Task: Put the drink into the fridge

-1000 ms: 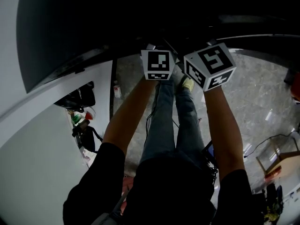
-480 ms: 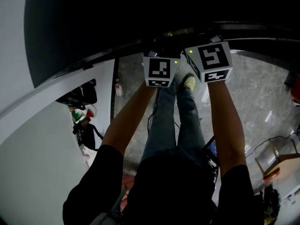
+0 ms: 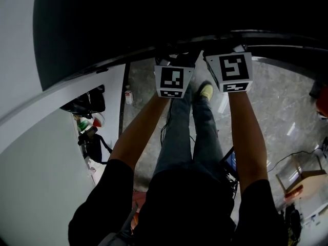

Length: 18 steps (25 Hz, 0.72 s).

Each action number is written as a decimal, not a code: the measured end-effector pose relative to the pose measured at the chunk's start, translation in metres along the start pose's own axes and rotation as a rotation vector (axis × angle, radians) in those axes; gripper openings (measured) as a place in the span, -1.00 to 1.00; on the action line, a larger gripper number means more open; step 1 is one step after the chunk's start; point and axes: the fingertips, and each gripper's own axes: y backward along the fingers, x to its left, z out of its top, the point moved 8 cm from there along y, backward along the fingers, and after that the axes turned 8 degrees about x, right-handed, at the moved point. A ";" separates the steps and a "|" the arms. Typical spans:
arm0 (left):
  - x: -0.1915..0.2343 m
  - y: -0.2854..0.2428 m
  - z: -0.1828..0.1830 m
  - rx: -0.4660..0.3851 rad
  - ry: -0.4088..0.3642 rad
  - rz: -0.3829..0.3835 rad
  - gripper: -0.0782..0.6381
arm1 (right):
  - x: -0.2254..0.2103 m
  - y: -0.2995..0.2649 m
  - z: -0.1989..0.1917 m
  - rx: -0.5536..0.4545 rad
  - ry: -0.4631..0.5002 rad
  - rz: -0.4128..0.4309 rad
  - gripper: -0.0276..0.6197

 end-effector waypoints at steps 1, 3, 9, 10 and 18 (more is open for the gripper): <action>0.001 0.000 0.000 0.001 0.005 0.001 0.40 | 0.002 0.001 -0.001 0.006 0.009 0.004 -0.02; 0.002 0.003 -0.001 0.001 0.023 0.000 0.40 | 0.006 0.003 -0.004 0.016 0.023 0.016 -0.02; -0.005 0.011 -0.008 0.019 0.020 -0.025 0.40 | 0.002 -0.003 -0.016 0.049 -0.080 0.078 -0.01; -0.004 0.012 -0.010 0.024 0.025 -0.027 0.40 | 0.002 -0.002 -0.018 0.050 -0.088 0.079 -0.01; -0.006 0.026 -0.003 0.034 0.029 -0.029 0.40 | -0.010 0.029 -0.016 0.021 -0.083 0.098 -0.01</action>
